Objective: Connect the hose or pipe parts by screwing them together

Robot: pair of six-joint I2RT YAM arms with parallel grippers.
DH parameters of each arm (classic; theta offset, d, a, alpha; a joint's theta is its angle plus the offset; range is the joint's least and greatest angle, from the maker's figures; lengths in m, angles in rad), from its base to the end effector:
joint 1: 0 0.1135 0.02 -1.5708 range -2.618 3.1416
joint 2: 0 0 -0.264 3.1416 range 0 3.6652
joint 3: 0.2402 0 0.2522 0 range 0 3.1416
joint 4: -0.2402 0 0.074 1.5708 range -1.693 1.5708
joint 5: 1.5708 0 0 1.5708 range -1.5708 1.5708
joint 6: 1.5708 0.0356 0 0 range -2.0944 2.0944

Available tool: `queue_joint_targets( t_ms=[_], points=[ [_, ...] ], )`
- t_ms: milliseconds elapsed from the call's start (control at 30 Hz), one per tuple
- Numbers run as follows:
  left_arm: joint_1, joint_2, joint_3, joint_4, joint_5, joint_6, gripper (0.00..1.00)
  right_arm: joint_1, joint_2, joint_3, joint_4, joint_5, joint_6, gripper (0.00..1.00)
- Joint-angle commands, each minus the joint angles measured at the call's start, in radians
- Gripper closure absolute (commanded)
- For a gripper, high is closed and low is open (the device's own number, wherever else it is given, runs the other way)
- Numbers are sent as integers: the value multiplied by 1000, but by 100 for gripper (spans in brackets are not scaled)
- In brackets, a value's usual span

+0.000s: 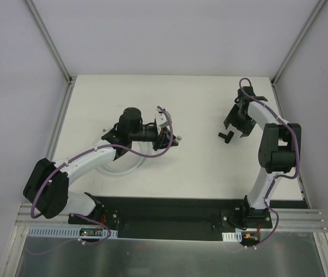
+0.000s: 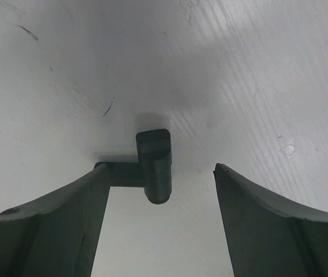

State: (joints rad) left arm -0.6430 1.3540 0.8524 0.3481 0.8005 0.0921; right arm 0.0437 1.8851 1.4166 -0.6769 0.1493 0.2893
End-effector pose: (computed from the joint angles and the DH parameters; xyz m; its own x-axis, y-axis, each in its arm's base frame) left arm 0.2283 -0.2030 0.2910 -0.0312 0.1034 -0.9941 0.9922 0.1230 -0.0184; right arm 0.3922 0.0118 0.2080 -0.8670 0.2445 -0.4342 0.2770 0.9608 -0.0121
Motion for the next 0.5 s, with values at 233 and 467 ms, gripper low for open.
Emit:
queue_joint_targets(
  t_ms=[233,467],
  points=[
    [-29,-38,39,2,12,-9,100,2,22,-28,30,23,82,30],
    [-46,-29,40,-8,9,-2,100,16,51,-31,34,19,83,34]
  ],
)
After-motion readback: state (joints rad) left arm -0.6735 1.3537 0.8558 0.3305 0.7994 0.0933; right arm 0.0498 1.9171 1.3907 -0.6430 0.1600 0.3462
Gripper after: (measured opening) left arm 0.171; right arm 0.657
